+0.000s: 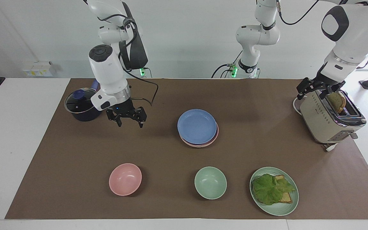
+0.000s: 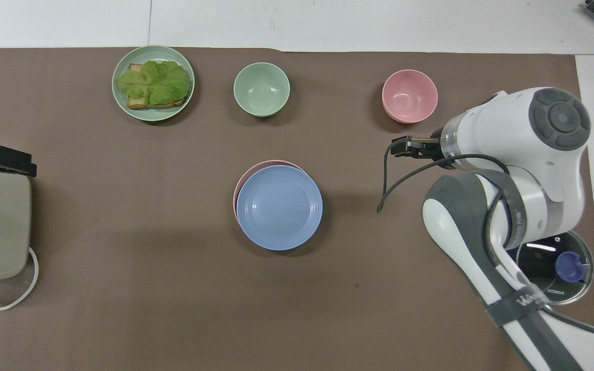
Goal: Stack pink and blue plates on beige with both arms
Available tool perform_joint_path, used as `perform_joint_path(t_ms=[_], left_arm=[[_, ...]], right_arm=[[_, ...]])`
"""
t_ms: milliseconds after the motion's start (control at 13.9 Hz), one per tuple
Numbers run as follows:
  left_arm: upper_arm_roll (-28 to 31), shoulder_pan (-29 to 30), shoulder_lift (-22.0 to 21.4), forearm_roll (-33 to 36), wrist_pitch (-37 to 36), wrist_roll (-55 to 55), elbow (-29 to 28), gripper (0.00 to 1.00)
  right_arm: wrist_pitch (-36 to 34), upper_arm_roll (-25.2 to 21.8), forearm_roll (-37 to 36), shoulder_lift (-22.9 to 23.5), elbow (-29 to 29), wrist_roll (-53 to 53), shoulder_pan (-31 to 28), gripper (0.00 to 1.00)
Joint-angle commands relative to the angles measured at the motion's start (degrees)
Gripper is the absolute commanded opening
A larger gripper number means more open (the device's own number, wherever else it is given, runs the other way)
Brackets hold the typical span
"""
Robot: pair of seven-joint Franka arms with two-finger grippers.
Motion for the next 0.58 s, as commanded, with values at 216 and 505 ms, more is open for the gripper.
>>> perform_joint_path(t_ms=[216, 505], left_arm=[[-0.03, 0.13, -0.3, 0.91, -0.61, 0.55, 0.36, 1.0], [-0.03, 0.13, -0.3, 0.91, -0.52, 0.55, 0.36, 1.0]], right_arm=[[-10.08, 0.54, -2.49, -6.96, 2.92, -2.87, -4.04, 1.0], [-19.76, 0.46, -2.4, -9.95, 7.05, -6.92, -6.94, 1.0]])
